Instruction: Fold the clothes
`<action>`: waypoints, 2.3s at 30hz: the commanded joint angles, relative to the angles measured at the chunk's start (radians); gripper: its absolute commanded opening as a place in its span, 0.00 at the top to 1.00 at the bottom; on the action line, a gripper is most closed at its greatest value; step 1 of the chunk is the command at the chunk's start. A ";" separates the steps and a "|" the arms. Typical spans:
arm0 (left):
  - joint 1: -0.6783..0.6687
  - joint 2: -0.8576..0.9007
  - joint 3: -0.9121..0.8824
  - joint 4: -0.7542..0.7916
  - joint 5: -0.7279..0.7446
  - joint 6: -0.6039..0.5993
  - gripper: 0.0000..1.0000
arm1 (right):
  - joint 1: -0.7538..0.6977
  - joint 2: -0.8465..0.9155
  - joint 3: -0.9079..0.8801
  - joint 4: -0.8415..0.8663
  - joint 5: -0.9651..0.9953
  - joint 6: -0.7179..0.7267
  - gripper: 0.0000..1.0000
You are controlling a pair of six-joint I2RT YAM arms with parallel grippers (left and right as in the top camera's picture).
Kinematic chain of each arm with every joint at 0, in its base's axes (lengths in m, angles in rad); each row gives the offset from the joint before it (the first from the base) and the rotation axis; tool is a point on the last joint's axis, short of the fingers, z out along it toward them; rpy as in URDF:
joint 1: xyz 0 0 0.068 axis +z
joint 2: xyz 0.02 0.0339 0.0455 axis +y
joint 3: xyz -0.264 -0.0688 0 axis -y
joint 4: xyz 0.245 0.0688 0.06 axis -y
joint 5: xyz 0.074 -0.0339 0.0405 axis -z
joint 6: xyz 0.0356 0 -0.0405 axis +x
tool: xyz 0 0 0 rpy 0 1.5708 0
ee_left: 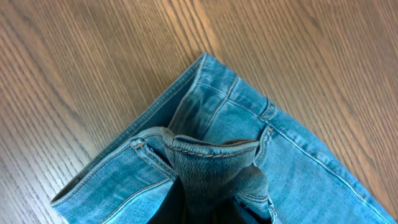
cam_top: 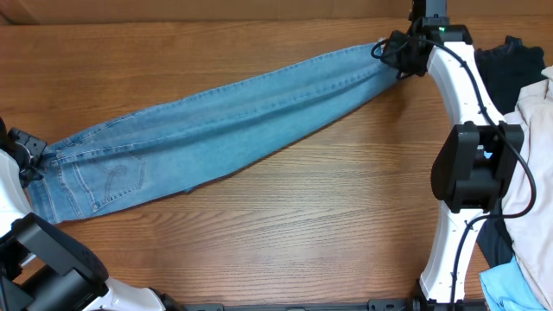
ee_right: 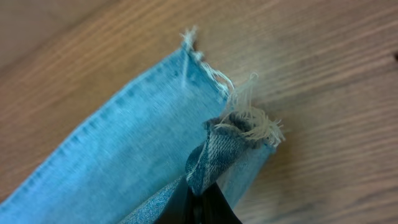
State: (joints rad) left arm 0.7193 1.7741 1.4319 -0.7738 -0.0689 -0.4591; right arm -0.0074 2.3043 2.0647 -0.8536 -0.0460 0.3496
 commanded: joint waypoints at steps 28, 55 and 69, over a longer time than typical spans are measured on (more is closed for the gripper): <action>0.000 0.117 0.010 0.097 -0.098 -0.051 0.86 | -0.004 0.058 0.031 0.146 0.043 0.024 0.96; 0.000 -0.077 0.097 0.011 0.089 0.064 0.00 | -0.002 0.075 0.031 0.194 -0.015 0.008 0.60; -0.144 -0.044 -0.005 -0.239 0.042 0.085 0.15 | -0.056 0.081 0.029 -0.012 0.041 -0.010 0.52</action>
State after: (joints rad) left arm 0.6075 1.6928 1.4799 -1.0058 0.0162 -0.3954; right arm -0.0643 2.3791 2.0701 -0.8684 -0.0029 0.3611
